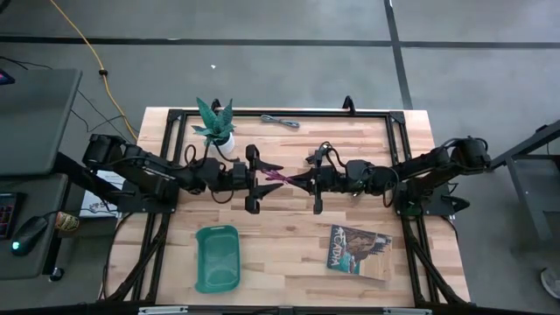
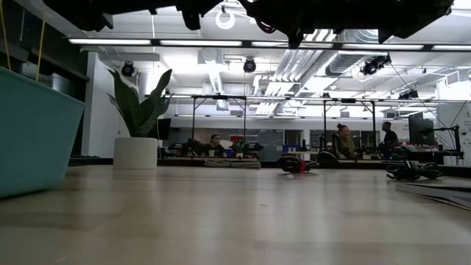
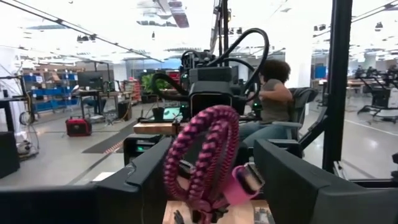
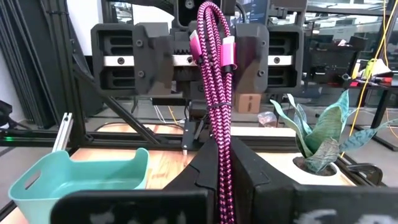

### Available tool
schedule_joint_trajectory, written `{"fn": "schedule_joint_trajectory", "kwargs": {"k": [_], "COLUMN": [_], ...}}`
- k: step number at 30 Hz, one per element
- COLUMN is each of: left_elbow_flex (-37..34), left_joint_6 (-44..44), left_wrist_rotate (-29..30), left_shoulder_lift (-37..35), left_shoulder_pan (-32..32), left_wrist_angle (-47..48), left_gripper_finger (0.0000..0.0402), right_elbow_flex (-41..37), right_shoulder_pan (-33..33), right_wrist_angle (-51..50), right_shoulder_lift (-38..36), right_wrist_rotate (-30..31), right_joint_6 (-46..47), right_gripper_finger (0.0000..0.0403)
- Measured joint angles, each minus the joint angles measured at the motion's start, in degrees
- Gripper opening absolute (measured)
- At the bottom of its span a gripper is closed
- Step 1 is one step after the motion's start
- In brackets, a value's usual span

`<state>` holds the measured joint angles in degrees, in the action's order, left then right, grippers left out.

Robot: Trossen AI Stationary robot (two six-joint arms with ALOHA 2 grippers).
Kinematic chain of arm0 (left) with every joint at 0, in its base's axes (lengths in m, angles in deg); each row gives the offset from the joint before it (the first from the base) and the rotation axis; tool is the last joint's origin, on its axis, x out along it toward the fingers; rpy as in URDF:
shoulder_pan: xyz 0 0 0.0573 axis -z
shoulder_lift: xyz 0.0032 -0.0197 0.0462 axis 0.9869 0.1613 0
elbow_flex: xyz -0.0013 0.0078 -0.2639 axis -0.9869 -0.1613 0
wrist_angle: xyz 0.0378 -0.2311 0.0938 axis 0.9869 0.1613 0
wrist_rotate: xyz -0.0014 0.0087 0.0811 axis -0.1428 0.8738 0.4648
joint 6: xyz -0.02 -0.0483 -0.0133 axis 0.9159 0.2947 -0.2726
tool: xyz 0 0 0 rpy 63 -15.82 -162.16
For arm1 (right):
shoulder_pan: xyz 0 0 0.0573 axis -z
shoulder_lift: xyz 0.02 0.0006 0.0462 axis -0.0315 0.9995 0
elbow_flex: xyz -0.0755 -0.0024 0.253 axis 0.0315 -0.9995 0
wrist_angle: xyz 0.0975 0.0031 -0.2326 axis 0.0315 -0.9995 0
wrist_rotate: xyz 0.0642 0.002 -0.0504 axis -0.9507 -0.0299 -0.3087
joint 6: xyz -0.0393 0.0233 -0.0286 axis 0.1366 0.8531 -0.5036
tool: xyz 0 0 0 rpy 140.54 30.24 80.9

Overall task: Pick and place USB-C Cables
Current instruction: Put the pink USB cable into the green bin

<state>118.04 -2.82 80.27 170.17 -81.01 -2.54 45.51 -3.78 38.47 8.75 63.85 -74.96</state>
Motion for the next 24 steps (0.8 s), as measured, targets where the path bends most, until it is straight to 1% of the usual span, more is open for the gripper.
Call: {"fn": "schedule_joint_trajectory", "kwargs": {"k": [2, 4, 6, 10, 11, 14, 19, 24], "left_elbow_flex": [0.0, 0.0, 0.0, 0.0, 0.0, 0.0, 0.0, 0.0], "left_joint_6": [0.0, 0.0, 0.0, 0.0, 0.0, 0.0, 0.0, 0.0], "left_wrist_rotate": [0.2, 0.2, 0.2, 0.6, 1.0, 2.1, 2.4, 2.5], "left_shoulder_lift": [0.0, 0.0, 0.0, 0.0, 0.0, 0.0, 0.0, 0.0], "left_shoulder_pan": [0.0, 0.0, 0.0, 0.0, 0.0, 0.0, 0.0, 0.0], "left_wrist_angle": [0.0, 0.0, 0.0, 0.6, 0.6, 1.0, 1.9, 2.1], "left_gripper_finger": [0.0180, 0.0152, 0.0114, 0.0023, 0.0013, 0.0016, 0.0005, 0.0003], "right_elbow_flex": [0.0, 0.0, 0.0, 0.0, 0.0, 0.0, 0.0, 0.0], "right_shoulder_pan": [0.0, 0.0, 0.0, 0.0, 0.0, 0.0, 0.0, 0.0], "right_wrist_angle": [0.0, 0.0, -0.1, -0.5, -0.5, -0.7, -1.2, -1.4], "right_shoulder_lift": [0.0, 0.0, 0.0, 0.0, 0.0, 0.0, 0.0, 0.0], "right_wrist_rotate": [0.0, 0.0, -0.1, -0.1, 0.0, 0.0, 0.1, 0.1], "right_joint_6": [0.0, 0.0, 0.0, 0.0, 0.0, 0.5, 0.5, 0.5], "right_gripper_finger": [0.0005, 0.0005, 0.0005, 0.0005, 0.0007, 0.0019, 0.0039, 0.0045]}}
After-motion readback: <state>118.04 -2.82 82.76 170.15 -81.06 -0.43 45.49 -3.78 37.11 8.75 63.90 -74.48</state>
